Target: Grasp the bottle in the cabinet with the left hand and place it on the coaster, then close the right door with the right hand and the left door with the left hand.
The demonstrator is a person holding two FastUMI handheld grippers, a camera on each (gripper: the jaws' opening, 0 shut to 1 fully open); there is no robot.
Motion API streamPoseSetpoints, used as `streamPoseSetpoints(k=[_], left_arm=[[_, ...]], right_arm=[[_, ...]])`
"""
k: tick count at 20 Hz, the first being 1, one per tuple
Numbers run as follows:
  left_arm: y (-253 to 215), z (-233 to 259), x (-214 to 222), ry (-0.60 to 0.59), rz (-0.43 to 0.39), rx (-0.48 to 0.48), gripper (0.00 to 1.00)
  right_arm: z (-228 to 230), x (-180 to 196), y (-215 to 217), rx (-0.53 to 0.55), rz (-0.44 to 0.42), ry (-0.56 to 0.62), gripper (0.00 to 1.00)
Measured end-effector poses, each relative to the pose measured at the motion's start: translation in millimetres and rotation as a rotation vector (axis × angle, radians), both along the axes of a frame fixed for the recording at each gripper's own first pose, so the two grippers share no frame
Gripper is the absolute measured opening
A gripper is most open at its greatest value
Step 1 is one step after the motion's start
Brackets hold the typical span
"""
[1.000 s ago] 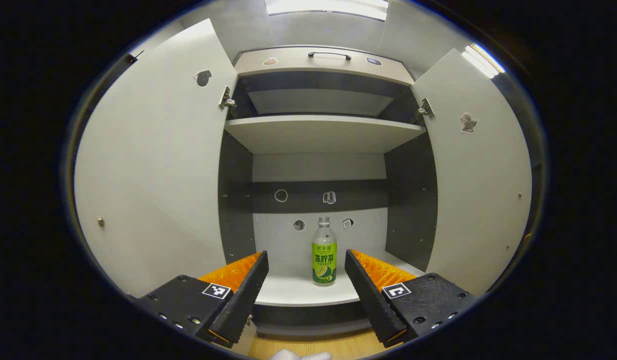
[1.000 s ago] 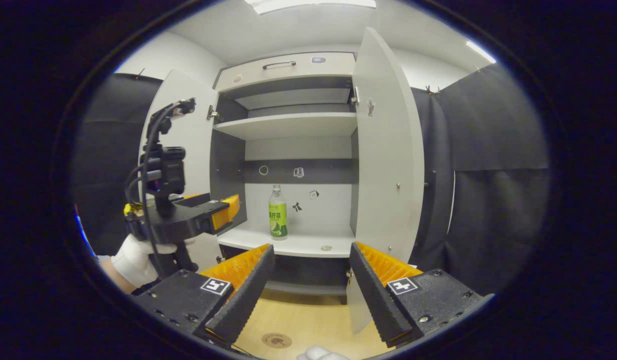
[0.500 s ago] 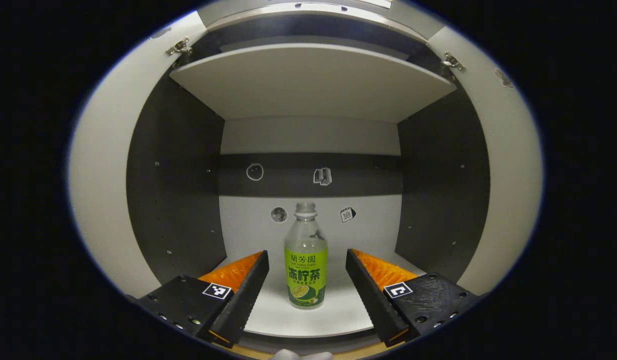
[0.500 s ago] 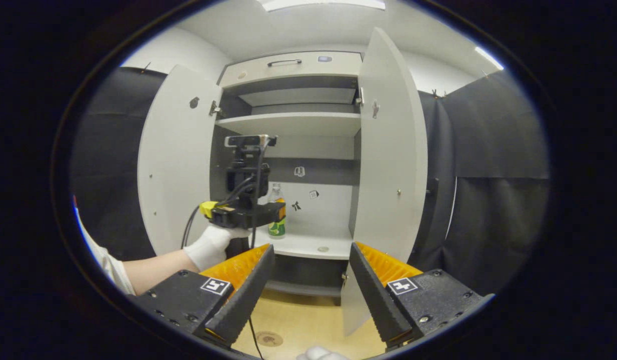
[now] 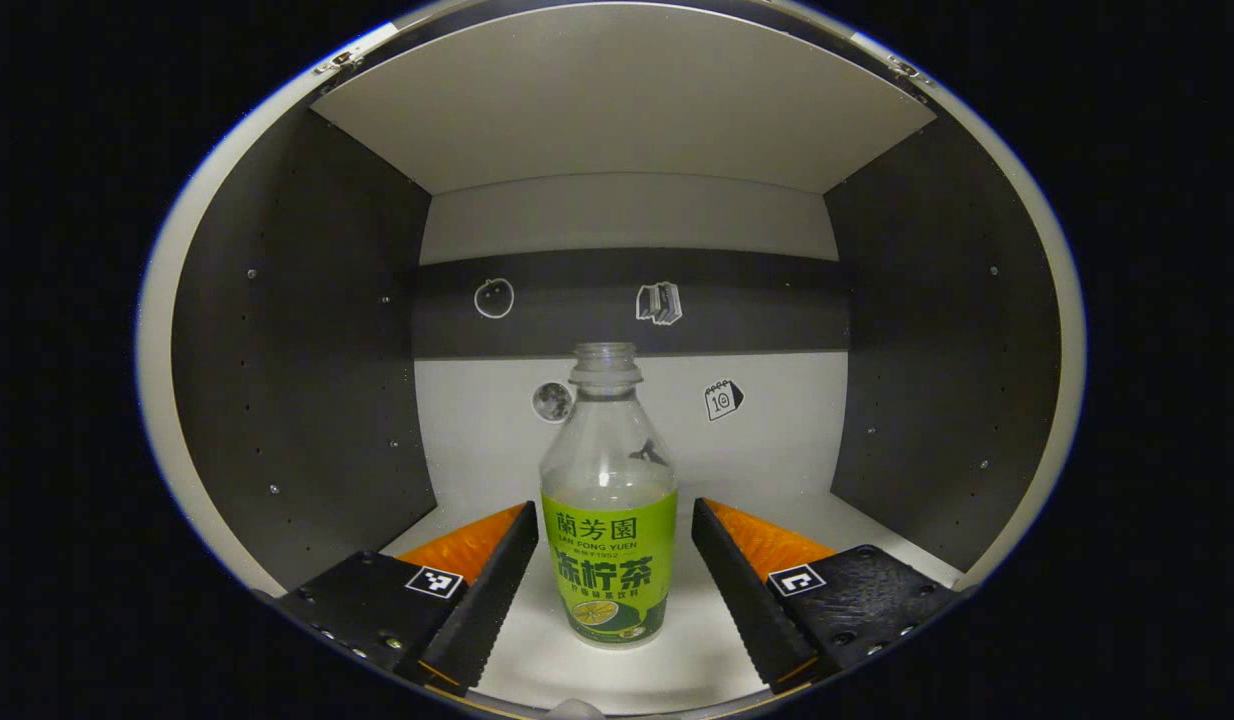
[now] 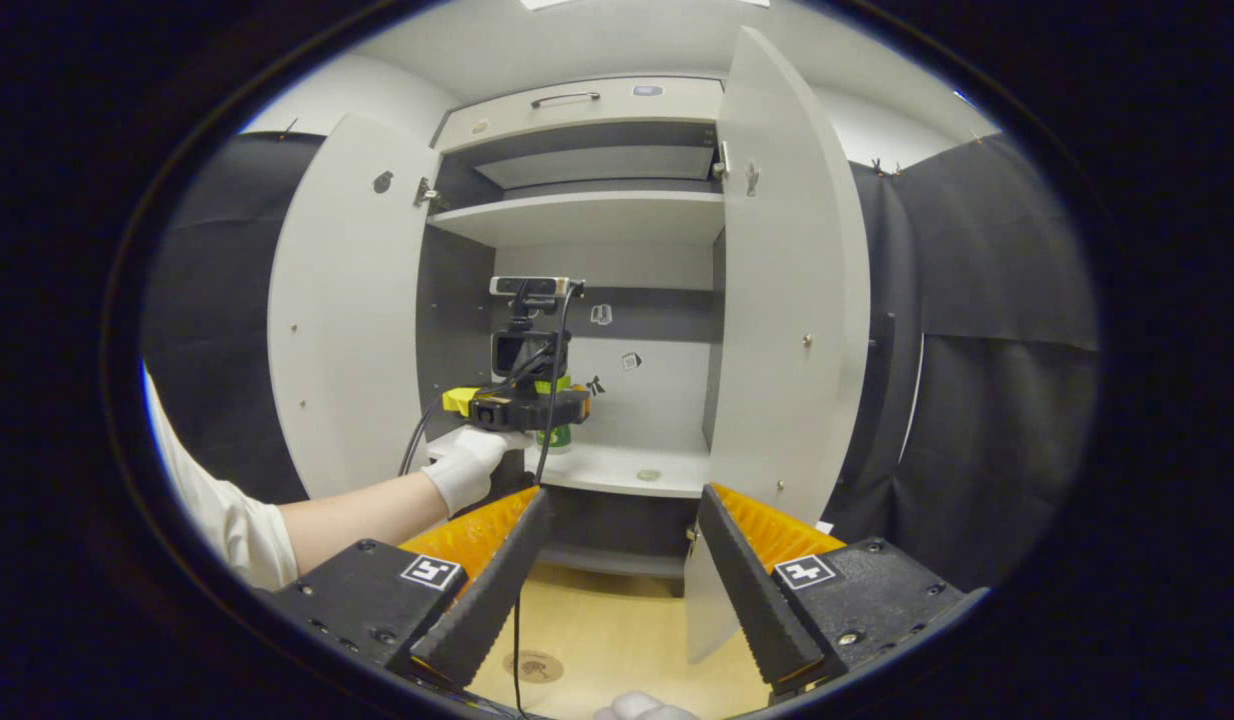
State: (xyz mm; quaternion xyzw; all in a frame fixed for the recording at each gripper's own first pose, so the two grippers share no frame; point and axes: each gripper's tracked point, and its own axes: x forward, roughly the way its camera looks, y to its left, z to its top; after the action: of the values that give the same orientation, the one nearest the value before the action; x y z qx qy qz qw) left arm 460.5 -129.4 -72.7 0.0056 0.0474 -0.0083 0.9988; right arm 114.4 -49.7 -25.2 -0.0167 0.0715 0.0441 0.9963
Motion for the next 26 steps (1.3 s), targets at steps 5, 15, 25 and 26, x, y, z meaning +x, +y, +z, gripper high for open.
streamPoseSetpoints(k=[5, 15, 25, 26], left_arm=[[1.1, 17.1, -24.7, -0.039, -0.036, -0.003, 0.76], [-13.3, 31.0, -199.1, -0.107, -0.210, 0.025, 0.76], [-24.5, -54.8, -325.3, -0.107, -0.321, 0.008, 0.75], [-26.2, -68.5, -332.5, -0.100, -0.327, 0.009, 0.76]], right_arm=[[5.2, -0.6, -6.3, 0.014, -0.002, -0.017, 0.99], [-3.8, -20.1, -20.0, 0.059, -0.057, -0.023, 0.99], [-22.3, -60.4, -50.2, 0.060, -0.159, 0.027, 0.99], [-24.0, -63.5, -51.3, 0.055, -0.164, 0.034, 0.99]])
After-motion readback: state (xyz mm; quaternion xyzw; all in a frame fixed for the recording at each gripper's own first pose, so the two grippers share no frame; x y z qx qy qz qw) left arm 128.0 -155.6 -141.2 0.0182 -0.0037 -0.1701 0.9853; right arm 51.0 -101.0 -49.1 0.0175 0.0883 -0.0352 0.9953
